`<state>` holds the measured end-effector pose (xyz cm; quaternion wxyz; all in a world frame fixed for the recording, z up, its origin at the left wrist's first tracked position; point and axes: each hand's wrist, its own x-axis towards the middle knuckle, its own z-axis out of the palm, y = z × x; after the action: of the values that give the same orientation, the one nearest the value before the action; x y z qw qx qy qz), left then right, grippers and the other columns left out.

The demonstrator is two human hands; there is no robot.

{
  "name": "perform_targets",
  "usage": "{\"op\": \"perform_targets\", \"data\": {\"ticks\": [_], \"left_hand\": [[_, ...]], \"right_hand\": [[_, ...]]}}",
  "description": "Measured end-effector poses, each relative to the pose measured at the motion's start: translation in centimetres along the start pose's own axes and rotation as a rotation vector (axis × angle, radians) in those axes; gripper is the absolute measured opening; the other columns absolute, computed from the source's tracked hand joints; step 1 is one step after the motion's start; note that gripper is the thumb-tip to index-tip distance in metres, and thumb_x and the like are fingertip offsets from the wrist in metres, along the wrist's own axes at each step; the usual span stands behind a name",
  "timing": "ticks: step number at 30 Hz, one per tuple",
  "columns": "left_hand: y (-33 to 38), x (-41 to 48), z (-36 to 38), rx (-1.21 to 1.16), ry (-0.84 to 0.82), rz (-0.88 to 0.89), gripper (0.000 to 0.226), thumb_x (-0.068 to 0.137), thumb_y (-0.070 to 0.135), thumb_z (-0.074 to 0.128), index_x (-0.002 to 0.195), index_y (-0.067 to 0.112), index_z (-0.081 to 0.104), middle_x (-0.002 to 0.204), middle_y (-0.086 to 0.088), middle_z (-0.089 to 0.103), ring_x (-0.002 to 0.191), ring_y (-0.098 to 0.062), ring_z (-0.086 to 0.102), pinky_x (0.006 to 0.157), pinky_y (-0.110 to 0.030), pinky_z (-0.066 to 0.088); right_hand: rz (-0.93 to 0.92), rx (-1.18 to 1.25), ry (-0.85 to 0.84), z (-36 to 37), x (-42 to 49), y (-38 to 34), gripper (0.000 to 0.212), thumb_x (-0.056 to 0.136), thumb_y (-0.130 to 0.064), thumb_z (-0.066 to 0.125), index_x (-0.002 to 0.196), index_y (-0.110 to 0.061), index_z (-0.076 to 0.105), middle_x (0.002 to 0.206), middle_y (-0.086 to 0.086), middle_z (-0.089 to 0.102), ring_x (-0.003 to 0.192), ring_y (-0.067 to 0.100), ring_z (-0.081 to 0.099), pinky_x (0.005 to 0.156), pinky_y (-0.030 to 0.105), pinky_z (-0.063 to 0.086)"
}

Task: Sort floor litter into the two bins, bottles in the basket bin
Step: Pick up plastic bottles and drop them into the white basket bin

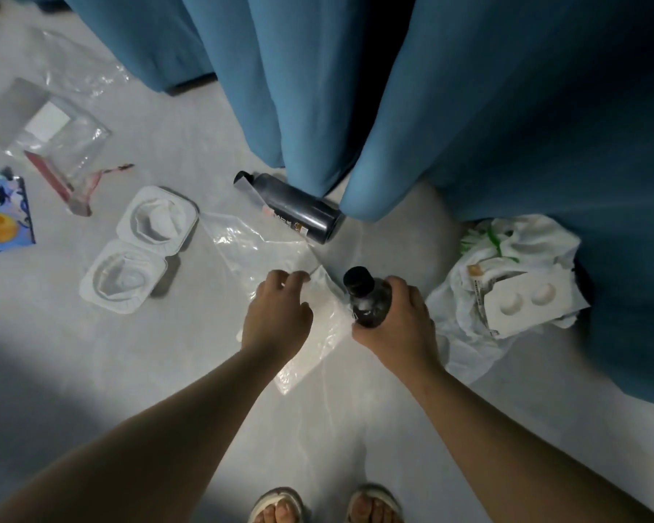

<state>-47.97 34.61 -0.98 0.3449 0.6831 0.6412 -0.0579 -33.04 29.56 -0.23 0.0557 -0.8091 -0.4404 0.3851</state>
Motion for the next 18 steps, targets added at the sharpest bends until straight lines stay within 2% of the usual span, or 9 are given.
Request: {"op": "perform_targets", "data": {"ticks": [4, 6, 9, 12, 13, 15, 18], "left_hand": [[1.2, 3.7, -0.8, 0.114, 0.138, 0.086, 0.048, 0.089, 0.005, 0.047, 0.135, 0.017, 0.043, 0.134, -0.011, 0.042, 0.124, -0.028, 0.04, 0.099, -0.035, 0.04], [1.3, 5.4, -0.5, 0.233, 0.157, 0.151, 0.056, 0.085, 0.003, 0.045, 0.138, 0.018, 0.039, 0.139, -0.012, 0.038, 0.13, -0.03, 0.034, 0.104, -0.038, 0.034], [1.1, 8.2, 0.3, 0.409, 0.138, 0.251, 0.068, 0.083, 0.003, 0.047, 0.145, 0.021, 0.026, 0.152, -0.009, 0.022, 0.142, -0.031, 0.014, 0.113, -0.043, 0.021], [1.7, 10.5, 0.7, 0.473, 0.039, 0.198, 0.075, 0.087, 0.009, 0.045, 0.149, 0.029, 0.006, 0.159, -0.005, -0.002, 0.145, -0.035, -0.008, 0.117, -0.049, 0.009], [2.3, 10.7, 0.8, 0.437, 0.012, 0.156, 0.075, 0.088, 0.01, 0.044, 0.148, 0.03, 0.005, 0.159, -0.005, -0.006, 0.144, -0.037, -0.012, 0.117, -0.05, 0.009], [3.3, 10.6, 1.1, 0.315, -0.005, 0.098, 0.068, 0.087, 0.01, 0.044, 0.146, 0.029, 0.015, 0.159, -0.007, -0.004, 0.142, -0.042, -0.014, 0.115, -0.051, 0.016], [3.2, 9.3, 1.4, 0.225, 0.042, 0.078, 0.044, 0.092, 0.023, 0.044, 0.135, 0.021, 0.035, 0.153, -0.008, 0.016, 0.141, -0.046, -0.002, 0.107, -0.052, 0.031]], "right_hand": [[0.031, 0.084, 0.021, -0.7, 2.5, -0.8, 0.072, 0.069, -0.032, 0.075, 0.129, -0.021, 0.035, 0.127, 0.007, 0.044, 0.115, 0.027, 0.048, 0.098, 0.047, 0.044], [0.042, 0.107, 0.034, -0.3, 3.6, -0.5, 0.073, 0.068, -0.033, 0.076, 0.127, -0.022, 0.036, 0.126, 0.007, 0.044, 0.114, 0.028, 0.048, 0.099, 0.048, 0.043], [0.03, 0.118, 0.038, 0.5, 4.5, 0.0, 0.073, 0.067, -0.034, 0.077, 0.127, -0.022, 0.037, 0.125, 0.007, 0.045, 0.112, 0.027, 0.049, 0.098, 0.048, 0.044], [0.005, 0.114, 0.025, 1.2, 5.1, 0.6, 0.076, 0.067, -0.036, 0.077, 0.129, -0.022, 0.035, 0.126, 0.006, 0.044, 0.112, 0.025, 0.048, 0.098, 0.045, 0.046], [0.002, 0.118, 0.027, 1.2, 5.3, 0.8, 0.077, 0.067, -0.037, 0.077, 0.129, -0.023, 0.035, 0.126, 0.006, 0.044, 0.112, 0.024, 0.049, 0.098, 0.045, 0.046], [0.014, 0.141, 0.028, 1.4, 5.5, 1.0, 0.077, 0.066, -0.037, 0.078, 0.13, -0.023, 0.035, 0.127, 0.005, 0.044, 0.113, 0.025, 0.049, 0.098, 0.044, 0.046], [0.035, 0.154, 0.014, 1.8, 5.1, 1.0, 0.076, 0.067, -0.035, 0.078, 0.129, -0.022, 0.036, 0.126, 0.006, 0.044, 0.113, 0.026, 0.05, 0.098, 0.046, 0.046]]}}
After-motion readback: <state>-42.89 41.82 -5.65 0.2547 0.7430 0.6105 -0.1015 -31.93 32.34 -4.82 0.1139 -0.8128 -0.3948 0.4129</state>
